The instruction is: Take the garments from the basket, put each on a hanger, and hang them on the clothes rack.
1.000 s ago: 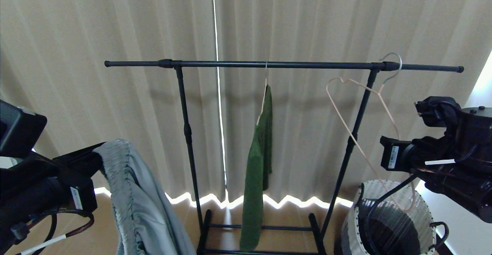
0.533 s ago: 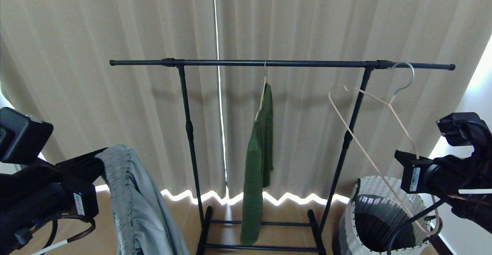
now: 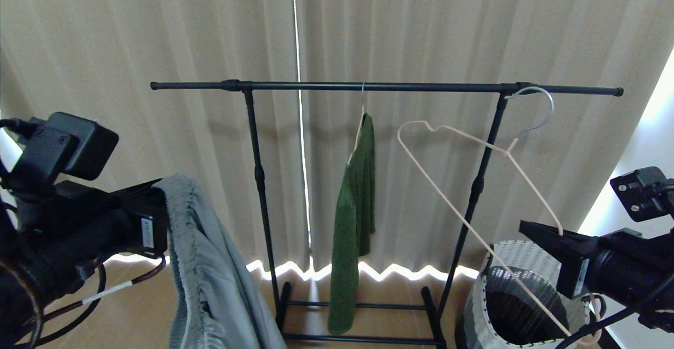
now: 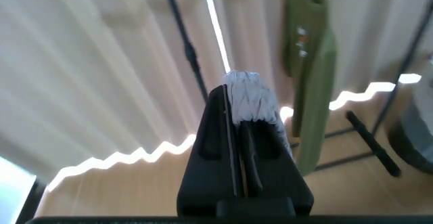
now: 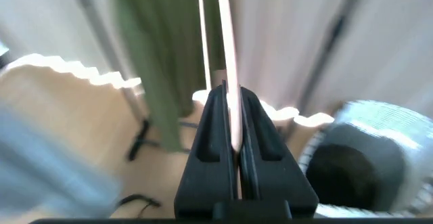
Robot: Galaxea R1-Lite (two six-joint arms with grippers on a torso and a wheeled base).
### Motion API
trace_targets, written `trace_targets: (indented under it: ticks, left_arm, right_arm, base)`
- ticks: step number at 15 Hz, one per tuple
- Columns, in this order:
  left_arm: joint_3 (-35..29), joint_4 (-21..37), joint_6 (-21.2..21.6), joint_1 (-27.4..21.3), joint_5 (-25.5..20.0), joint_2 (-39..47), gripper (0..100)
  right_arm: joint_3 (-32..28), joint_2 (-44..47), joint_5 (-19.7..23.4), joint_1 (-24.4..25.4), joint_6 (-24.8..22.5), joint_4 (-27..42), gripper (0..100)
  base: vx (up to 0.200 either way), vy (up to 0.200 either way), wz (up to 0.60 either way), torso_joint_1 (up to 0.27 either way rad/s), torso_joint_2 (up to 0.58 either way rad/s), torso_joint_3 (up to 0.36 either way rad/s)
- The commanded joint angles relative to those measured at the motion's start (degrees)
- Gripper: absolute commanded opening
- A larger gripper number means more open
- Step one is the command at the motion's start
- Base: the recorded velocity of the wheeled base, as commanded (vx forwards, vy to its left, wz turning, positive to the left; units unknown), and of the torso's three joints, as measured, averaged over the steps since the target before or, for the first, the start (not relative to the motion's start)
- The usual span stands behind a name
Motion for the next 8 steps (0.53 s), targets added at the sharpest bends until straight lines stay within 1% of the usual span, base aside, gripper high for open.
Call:
trace_targets:
  ticks: [1, 2, 4, 6, 8]
  left_arm:
    - [-3.9, 0.0, -2.3, -2.4, 4.4, 7.6, 0]
    - [-5.9, 0.0, -3.6, -3.0, 5.5, 9.8, 0]
    - [-9.7, 0.1, -5.4, -3.8, 5.8, 13.1, 0]
    - [-12.5, 0.1, -5.8, -4.2, 6.4, 15.4, 0]
    - [-14.9, 0.0, -5.9, -4.0, 8.8, 17.8, 0]
  right_arm:
    - [-0.3, 1.3, 1.0, 3.5, 1.7, 0.3, 0]
    - [-0.6, 2.3, 1.3, 5.6, 2.9, -0.1, 0]
    - [-0.8, 4.8, 2.1, 7.6, 3.2, -0.4, 0]
    - [-0.9, 5.8, 3.7, 11.1, 3.4, -0.4, 0]
    - [-0.6, 5.5, 6.6, 13.6, 3.4, -0.4, 0]
  base:
    - [0.0, 0.0, 0.0, 0.0, 0.0, 0.0]
    - [0.0, 0.0, 0.0, 0.0, 0.0, 0.0]
    - [0.0, 0.0, 0.0, 0.0, 0.0, 0.0]
    - [0.0, 0.0, 0.0, 0.0, 0.0, 0.0]
    - [0.0, 0.0, 0.0, 0.0, 0.0, 0.0]
